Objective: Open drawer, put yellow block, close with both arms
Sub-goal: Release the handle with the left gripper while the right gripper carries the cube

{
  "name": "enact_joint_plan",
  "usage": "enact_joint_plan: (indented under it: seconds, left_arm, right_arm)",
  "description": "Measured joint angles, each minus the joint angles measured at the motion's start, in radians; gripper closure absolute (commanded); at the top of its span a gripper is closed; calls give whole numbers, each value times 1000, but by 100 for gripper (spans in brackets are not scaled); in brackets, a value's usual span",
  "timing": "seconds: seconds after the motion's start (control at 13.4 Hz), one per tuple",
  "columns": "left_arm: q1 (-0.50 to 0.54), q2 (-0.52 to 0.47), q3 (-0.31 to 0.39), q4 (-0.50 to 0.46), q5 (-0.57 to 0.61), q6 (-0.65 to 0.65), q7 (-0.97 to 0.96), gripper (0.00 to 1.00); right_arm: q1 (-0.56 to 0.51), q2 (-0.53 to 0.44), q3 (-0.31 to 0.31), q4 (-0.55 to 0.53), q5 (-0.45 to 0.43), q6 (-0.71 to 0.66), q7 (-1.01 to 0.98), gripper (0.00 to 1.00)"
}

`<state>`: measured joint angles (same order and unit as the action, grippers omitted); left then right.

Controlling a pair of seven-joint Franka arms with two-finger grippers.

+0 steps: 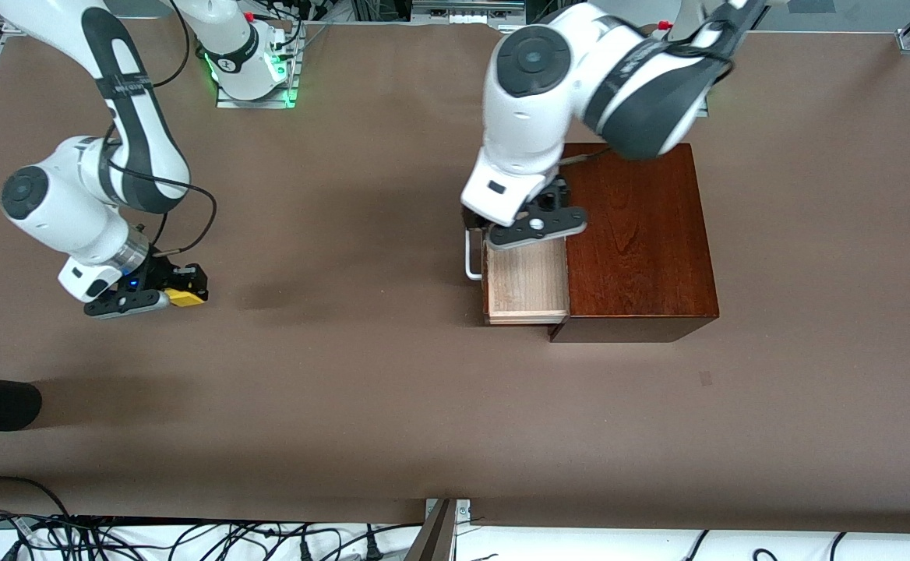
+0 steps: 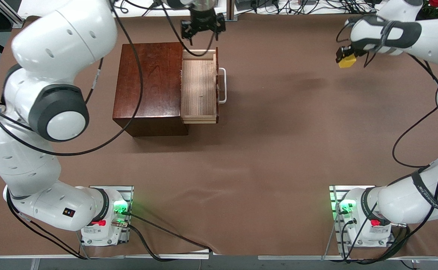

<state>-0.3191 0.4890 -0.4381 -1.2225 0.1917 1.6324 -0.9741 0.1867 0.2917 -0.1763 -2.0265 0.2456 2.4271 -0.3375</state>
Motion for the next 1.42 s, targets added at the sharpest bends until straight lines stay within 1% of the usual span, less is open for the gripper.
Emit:
enact_joint_plan:
  seconds: [0.3, 0.45, 0.6, 0.9, 1.12, 1.27, 1.42]
  left_arm:
    - [151, -81, 1, 0, -96, -109, 200, 0]
    - [233, -123, 1, -3, -123, -166, 274, 0]
    - [315, -176, 1, -28, -137, -192, 349, 0]
    - [483, -331, 1, -160, -177, -198, 519, 0]
    - [573, -436, 2, -274, -192, -157, 591, 0]
    - [611, -470, 2, -313, -205, -137, 605, 0]
    - [648, -478, 3, -329, -205, -134, 628, 0]
  right_arm:
    - [46, 2, 12, 161, -5, -160, 0, 100]
    - [79, 4, 13, 217, -27, -213, 6, 100]
    - [116, 6, 15, 261, -56, -268, 44, 100]
    - [230, 7, 19, 352, -87, -386, 142, 100]
    - [318, 7, 21, 394, -88, -419, 203, 100]
    - [378, 10, 24, 415, -87, -419, 247, 100]
    - [445, 22, 28, 443, -87, -420, 309, 100]
